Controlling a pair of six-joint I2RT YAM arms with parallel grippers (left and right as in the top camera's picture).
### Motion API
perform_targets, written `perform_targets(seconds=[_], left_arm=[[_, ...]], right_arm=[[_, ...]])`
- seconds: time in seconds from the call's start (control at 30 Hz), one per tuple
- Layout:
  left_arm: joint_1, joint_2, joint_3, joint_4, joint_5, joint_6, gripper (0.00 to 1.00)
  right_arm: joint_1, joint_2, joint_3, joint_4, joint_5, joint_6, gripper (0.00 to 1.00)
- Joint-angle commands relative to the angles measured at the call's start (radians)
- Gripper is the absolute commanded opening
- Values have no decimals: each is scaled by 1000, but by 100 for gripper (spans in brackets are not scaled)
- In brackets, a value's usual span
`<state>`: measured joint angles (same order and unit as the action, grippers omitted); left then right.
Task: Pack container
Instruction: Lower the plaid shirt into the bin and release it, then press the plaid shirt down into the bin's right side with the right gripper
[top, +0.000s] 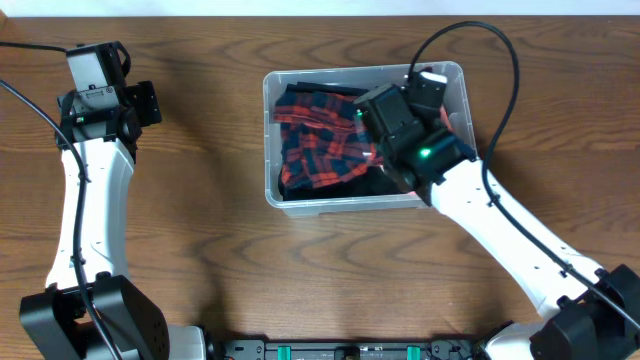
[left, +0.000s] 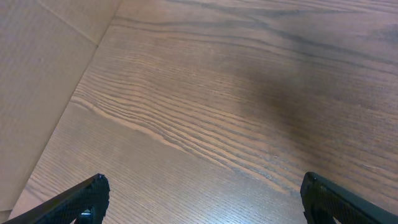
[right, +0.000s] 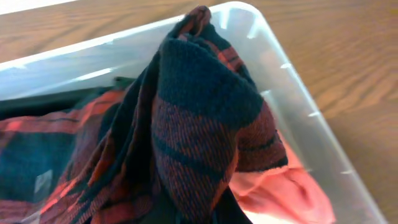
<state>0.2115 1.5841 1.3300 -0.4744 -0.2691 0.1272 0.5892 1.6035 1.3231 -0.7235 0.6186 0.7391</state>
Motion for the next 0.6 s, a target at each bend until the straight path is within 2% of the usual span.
perform_targets(seconds=[0.0,0.3,0.33,0.37,0.4,0.43,0.47,0.5,0.57], left_arm=[[2,4,2,-4,-12,-10,98],[2,4,2,-4,-12,-10,98],[2,4,2,-4,-12,-10,98],[2,4,2,-4,-12,-10,98],[2,4,2,-4,-12,-10,98],[2,4,2,-4,-12,-10,98],[2,4,2,-4,-12,-10,98],[2,4,2,-4,-12,-10,98],[2,4,2,-4,-12,-10,98]], right_arm=[[-26,-27,12,-33,31,-23,1],[-29,-27,8,-129,31,-23,1],[-29,-27,8,-134,37,-23,5],[-32,-27,8,-136,40,-23,24],[-33,-27,8,-137,40,-23,65],[-38,-27,8,-138,40,-23,85],[-42,-27,8,-139,40,-24,95],[-47,-27,8,-140,40,-40,99],[-56,-27,8,-140,40,-79,99]])
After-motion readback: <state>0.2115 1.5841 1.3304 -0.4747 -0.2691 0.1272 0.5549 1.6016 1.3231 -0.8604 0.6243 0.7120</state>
